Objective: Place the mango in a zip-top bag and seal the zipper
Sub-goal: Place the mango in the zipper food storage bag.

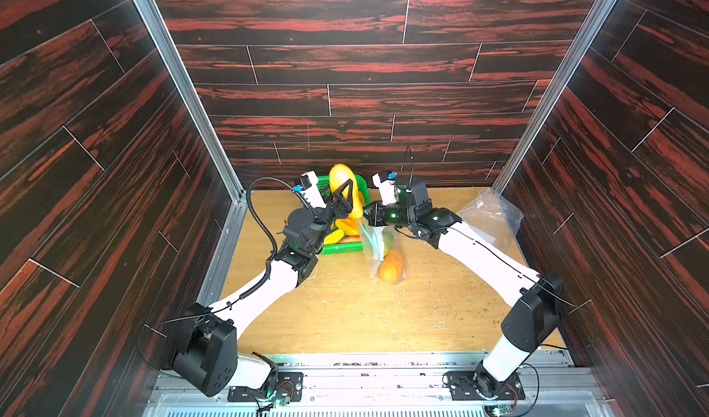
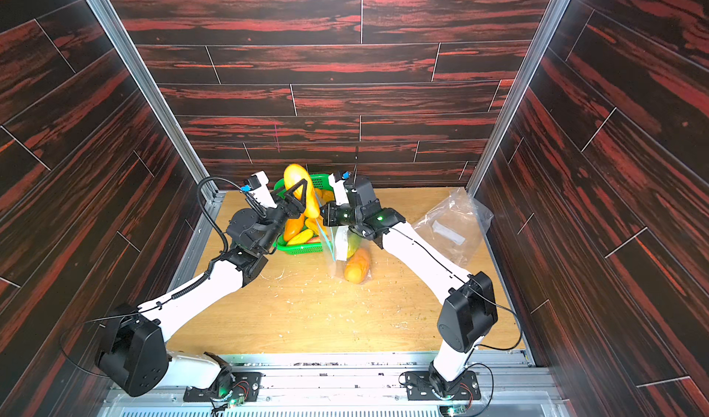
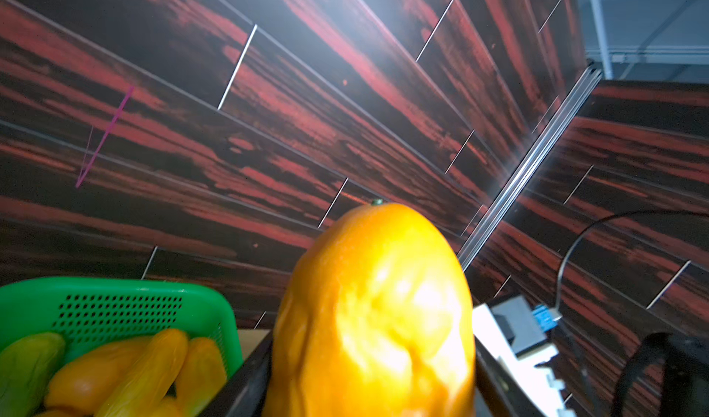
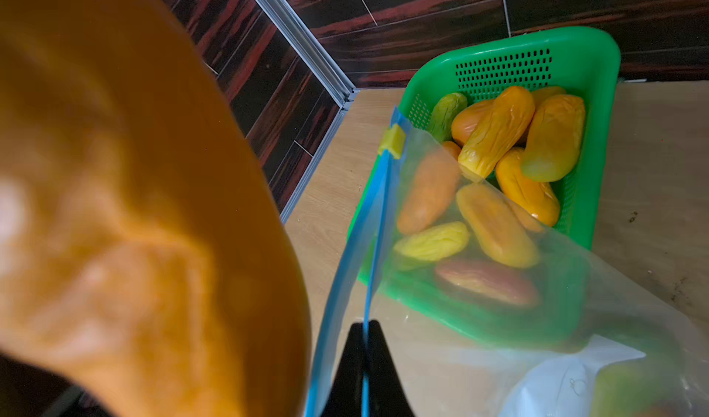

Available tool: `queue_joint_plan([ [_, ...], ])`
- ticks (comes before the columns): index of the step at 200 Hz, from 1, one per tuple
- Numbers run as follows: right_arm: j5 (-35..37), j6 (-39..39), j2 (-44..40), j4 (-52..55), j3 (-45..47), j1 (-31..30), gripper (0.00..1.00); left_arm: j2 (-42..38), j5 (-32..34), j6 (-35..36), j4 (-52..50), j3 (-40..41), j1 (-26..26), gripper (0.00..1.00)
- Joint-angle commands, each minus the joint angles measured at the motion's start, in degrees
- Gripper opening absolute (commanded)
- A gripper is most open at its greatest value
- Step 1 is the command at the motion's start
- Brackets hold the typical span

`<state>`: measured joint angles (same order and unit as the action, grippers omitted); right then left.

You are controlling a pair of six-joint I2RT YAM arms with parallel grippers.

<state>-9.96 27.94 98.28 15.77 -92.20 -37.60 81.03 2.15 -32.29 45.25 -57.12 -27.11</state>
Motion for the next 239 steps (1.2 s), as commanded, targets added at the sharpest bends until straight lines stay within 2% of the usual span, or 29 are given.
queue_joint_plan([
  [1, -1.7, 1.3, 1.4, -0.5, -0.5, 0.5, 0.00, 0.2, -2.0, -0.7, 6.6, 0.0, -0.3, 0.00],
  [37, -4.2, 3.0, 0.0, -1.0, -0.4, 1.2, 0.00, 3.2, -5.4, 0.6, 9.5, 0.1, -0.9, 0.00],
  [86, -9.6, 8.4, -1.9, -0.9, -0.3, 3.7, 0.00, 7.5, -10.9, 0.5, 18.2, 1.0, -1.2, 0.00],
  [117, -9.6, 9.8, -2.5, 0.2, -0.8, 5.0, 0.00, 8.2, -13.6, 2.6, 18.6, 1.2, -1.6, 0.00],
  [155, -13.2, 11.2, -1.8, 1.7, -3.0, 5.0, 0.00, 9.0, -16.4, 6.1, 17.7, 1.3, -2.3, 0.00],
  [210, -12.3, 12.5, -2.7, 2.9, -4.3, 5.1, 0.00, 9.2, -16.6, 12.1, 15.3, 2.5, -3.9, 0.00],
  [239, -11.5, 12.9, -3.2, 3.0, -4.9, 5.1, 0.00, 9.8, -15.6, 12.7, 16.5, 3.4, -4.2, 0.00],
])
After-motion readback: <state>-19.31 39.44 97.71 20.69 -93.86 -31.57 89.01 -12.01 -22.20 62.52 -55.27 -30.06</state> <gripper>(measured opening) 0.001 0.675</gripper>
